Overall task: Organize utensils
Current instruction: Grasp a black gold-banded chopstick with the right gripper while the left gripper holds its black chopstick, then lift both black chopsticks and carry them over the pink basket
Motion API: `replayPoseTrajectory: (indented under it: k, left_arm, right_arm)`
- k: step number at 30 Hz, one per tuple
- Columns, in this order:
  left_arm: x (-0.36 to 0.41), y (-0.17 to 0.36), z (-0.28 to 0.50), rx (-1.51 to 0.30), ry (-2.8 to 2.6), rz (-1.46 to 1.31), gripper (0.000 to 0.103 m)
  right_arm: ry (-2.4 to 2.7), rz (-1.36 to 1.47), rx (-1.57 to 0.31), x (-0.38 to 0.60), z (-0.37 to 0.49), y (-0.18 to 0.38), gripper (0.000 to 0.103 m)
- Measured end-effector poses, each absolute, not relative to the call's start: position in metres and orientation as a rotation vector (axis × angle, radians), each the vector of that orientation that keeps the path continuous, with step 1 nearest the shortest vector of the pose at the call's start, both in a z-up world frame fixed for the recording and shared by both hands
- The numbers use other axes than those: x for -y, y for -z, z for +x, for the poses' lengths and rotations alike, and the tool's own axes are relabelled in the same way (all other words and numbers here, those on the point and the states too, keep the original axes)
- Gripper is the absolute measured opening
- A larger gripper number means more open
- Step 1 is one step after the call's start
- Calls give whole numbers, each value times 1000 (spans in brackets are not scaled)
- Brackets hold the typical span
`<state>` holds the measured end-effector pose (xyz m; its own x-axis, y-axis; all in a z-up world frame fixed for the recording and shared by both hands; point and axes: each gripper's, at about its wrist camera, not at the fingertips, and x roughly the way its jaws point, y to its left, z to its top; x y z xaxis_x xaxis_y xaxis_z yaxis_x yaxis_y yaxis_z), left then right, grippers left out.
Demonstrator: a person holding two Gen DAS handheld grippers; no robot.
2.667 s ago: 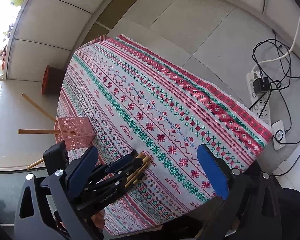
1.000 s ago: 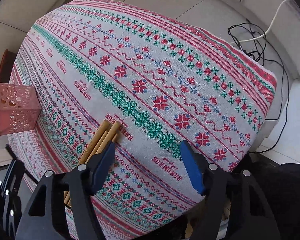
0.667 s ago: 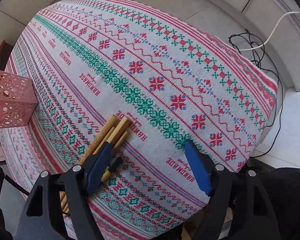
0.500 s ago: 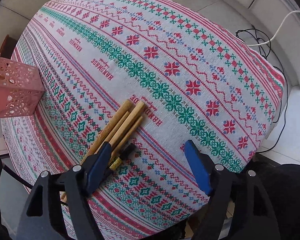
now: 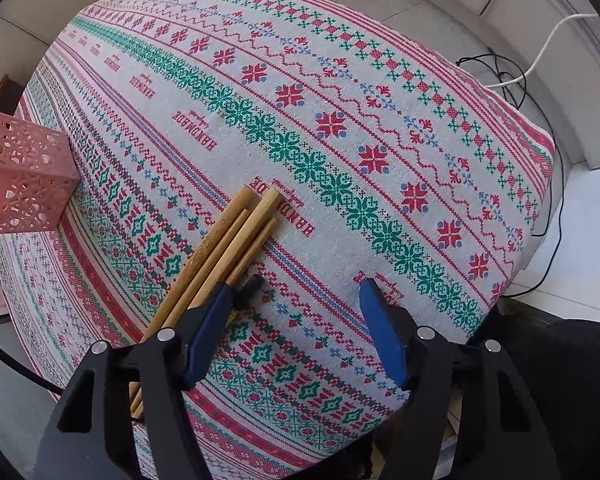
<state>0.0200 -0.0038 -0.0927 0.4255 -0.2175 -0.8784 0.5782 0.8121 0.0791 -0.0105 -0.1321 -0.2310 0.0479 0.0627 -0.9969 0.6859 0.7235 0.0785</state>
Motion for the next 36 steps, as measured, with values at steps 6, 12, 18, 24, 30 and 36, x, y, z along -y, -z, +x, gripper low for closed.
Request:
replayPoseTrajectory:
  k: [6,12,18,24,30,36]
  left_arm:
    - [-7,92,17,-1018,497,398,6]
    - [-14,92,12,-1015,487,403,6]
    - [-23,92,11,-1016,464,396,6]
    - [-23,92,8,-1014,456,407,6]
    - [-29,85,8,-998,463,362,6]
    - [-32,73,9,-967,512,289,6]
  right_arm:
    - [558,595,-1462,117,-10,230,64]
    - [598,632,-1414,91,-21,233,57]
    - [593,749,-1391,82,-29,223,55]
    - [651,645,-1361,60,-20,215,25]
    - [601,618,-1283,64,-9,211,11]
    - [444,663,-1186,92,-15,197,7]
